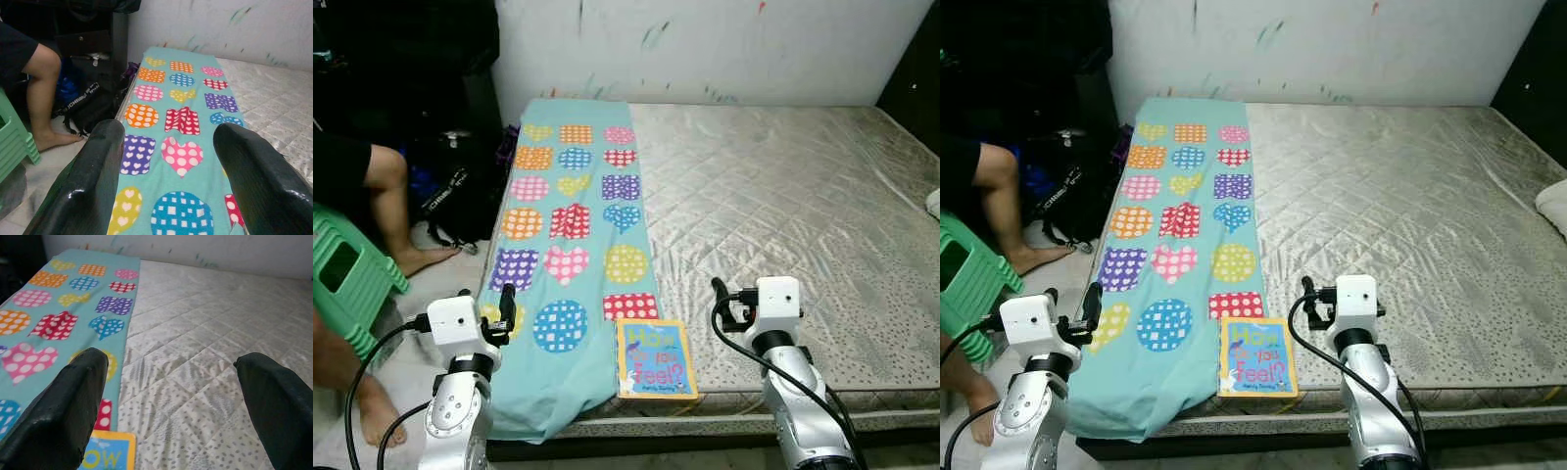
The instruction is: Clean up the room
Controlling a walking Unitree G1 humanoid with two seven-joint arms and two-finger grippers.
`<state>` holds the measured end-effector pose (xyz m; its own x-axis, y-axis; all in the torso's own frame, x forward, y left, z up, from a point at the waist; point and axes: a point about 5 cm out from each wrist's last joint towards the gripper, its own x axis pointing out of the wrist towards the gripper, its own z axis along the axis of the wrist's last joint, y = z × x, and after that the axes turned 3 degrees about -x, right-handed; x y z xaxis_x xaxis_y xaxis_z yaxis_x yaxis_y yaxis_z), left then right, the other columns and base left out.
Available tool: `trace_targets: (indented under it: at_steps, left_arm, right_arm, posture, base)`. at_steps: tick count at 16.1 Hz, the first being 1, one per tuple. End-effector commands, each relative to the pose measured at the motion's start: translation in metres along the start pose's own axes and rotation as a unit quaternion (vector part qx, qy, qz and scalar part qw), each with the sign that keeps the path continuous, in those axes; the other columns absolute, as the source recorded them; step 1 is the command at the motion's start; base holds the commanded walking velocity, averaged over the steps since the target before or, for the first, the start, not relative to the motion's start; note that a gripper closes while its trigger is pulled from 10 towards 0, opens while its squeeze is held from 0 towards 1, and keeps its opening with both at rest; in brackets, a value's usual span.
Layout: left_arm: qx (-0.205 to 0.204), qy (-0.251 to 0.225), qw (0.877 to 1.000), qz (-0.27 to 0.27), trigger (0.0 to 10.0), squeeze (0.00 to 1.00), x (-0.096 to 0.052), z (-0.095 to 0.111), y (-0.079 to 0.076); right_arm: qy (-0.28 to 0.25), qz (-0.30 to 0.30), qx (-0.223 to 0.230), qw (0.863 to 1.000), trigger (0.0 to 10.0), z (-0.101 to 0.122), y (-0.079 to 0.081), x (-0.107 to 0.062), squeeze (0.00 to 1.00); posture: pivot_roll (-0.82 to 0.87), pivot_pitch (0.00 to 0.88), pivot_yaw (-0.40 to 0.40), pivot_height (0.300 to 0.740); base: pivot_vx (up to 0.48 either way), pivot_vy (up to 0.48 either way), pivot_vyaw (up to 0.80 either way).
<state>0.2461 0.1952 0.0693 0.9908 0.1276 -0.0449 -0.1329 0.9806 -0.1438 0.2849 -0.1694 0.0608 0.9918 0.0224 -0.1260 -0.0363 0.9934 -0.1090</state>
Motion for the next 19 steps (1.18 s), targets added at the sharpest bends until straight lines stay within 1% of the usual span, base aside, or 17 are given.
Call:
trace_targets:
  at_steps: [1,3,4,6,9,12,15,19]
  left_arm:
    - [-0.001,0.005,1.000,-0.001,10.0,0.00,0.001,-0.001,0.000]
    - [0.001,0.012,1.000,0.002,10.0,0.00,0.003,-0.003,-0.001]
    - [-0.009,0.032,0.999,0.008,10.0,0.00,0.004,-0.007,-0.001]
    - [-0.007,0.057,0.998,0.020,10.0,0.00,0.003,-0.013,0.001]
    - [-0.017,0.045,0.999,-0.007,10.0,0.00,-0.001,-0.007,0.000]
    - [-0.016,0.053,0.998,-0.011,10.0,0.00,-0.002,-0.007,0.000]
    - [-0.014,0.054,0.998,-0.022,10.0,0.00,-0.002,-0.006,-0.001]
    - [-0.015,0.056,0.998,-0.024,10.0,0.00,-0.002,-0.005,-0.002]
  right_arm:
    - [-0.002,-0.004,0.010,1.000,10.0,0.003,-0.004,-0.001,0.00]
    - [0.003,-0.010,0.020,1.000,10.0,0.002,-0.008,-0.001,0.00]
    - [0.011,-0.012,0.035,0.999,10.0,0.002,-0.010,0.000,0.00]
    - [0.017,-0.015,0.047,0.999,10.0,0.001,-0.011,0.000,0.00]
    - [0.025,-0.020,0.077,0.997,10.0,0.002,-0.012,-0.003,0.00]
    - [0.032,-0.021,0.076,0.996,10.0,0.000,-0.012,-0.006,0.00]
    - [0.035,-0.018,0.064,0.997,10.0,0.001,-0.014,-0.006,0.00]
    - [0.037,-0.016,0.061,0.997,10.0,0.002,-0.013,-0.005,0.00]
  posture:
    - [-0.10,0.000,-0.021,0.740]
    - [-0.11,0.000,-0.024,0.740]
    - [-0.11,0.000,-0.028,0.740]
    - [-0.11,0.000,-0.028,0.740]
    - [-0.10,0.000,-0.025,0.740]
    - [-0.10,0.000,-0.021,0.740]
    - [-0.10,0.000,-0.018,0.740]
    - [-0.10,0.000,-0.020,0.740]
  base:
    - [0.000,0.000,0.00]
    - [0.000,0.000,0.00]
    - [0.000,0.000,0.00]
    - [0.000,0.000,0.00]
    - [0.000,0.000,0.00]
    - [0.000,0.000,0.00]
    - [0.000,0.000,0.00]
    - [0.000,0.000,0.00]
